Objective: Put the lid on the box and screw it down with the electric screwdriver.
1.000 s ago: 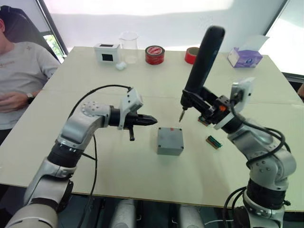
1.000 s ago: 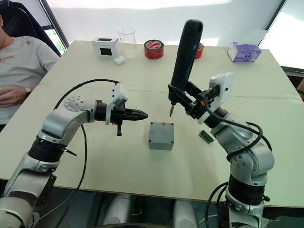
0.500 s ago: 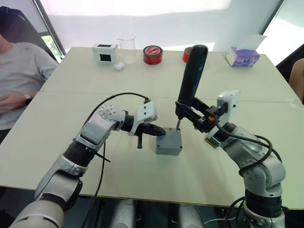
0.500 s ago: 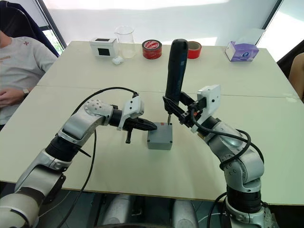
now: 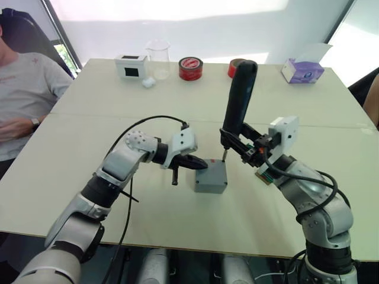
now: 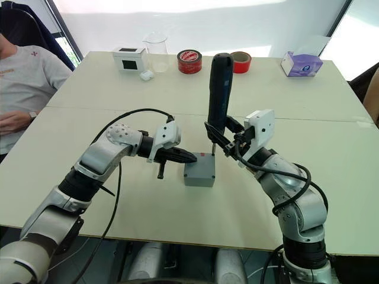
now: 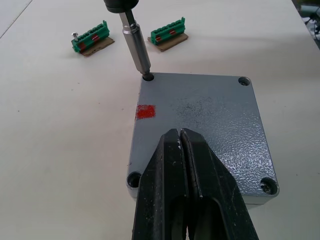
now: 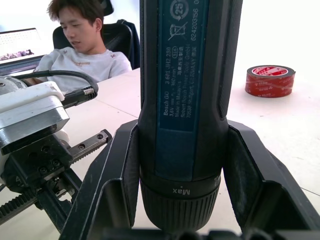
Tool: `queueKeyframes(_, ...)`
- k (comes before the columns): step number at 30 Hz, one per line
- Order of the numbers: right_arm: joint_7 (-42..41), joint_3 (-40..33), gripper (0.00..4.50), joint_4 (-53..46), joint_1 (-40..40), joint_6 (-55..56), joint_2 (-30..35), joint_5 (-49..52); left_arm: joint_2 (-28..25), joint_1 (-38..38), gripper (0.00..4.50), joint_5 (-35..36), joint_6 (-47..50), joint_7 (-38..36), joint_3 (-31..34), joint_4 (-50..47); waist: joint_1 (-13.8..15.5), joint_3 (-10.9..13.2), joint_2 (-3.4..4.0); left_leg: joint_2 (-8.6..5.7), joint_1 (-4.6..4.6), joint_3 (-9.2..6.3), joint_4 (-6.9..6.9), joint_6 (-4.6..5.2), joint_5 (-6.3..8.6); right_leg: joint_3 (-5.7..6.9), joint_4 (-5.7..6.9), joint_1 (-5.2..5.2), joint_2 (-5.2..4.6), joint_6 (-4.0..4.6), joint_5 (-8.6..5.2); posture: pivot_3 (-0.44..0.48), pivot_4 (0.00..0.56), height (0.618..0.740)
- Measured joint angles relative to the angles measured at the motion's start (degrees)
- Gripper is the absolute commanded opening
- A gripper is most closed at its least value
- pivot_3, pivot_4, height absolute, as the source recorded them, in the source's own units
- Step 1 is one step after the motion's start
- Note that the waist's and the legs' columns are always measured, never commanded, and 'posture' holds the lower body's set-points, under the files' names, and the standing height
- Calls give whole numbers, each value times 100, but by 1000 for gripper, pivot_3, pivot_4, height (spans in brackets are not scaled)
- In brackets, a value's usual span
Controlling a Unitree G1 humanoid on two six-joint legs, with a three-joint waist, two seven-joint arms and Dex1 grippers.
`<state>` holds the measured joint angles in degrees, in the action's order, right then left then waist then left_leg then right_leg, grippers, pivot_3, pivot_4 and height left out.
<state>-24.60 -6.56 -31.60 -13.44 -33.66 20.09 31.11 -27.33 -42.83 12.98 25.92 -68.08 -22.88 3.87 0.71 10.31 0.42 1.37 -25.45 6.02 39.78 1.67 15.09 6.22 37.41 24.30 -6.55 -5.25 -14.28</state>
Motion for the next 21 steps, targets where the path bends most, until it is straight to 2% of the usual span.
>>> queueKeyframes(15,-9,336,1758,121,533,672,8,-285,51,165,0,-105,-61,-46,-5,-4,-2,-90,-35,2,27,-8,0,29,17,2,-6,-34,2,1,-2,0,150,715)
queueKeyframes(21,7,436,1758,239,612,860,-7,-399,55,270,0,-122,-12,-50,-19,-47,-1,-118,-52,7,106,-13,-12,52,38,6,-40,-97,0,17,-16,0,150,715)
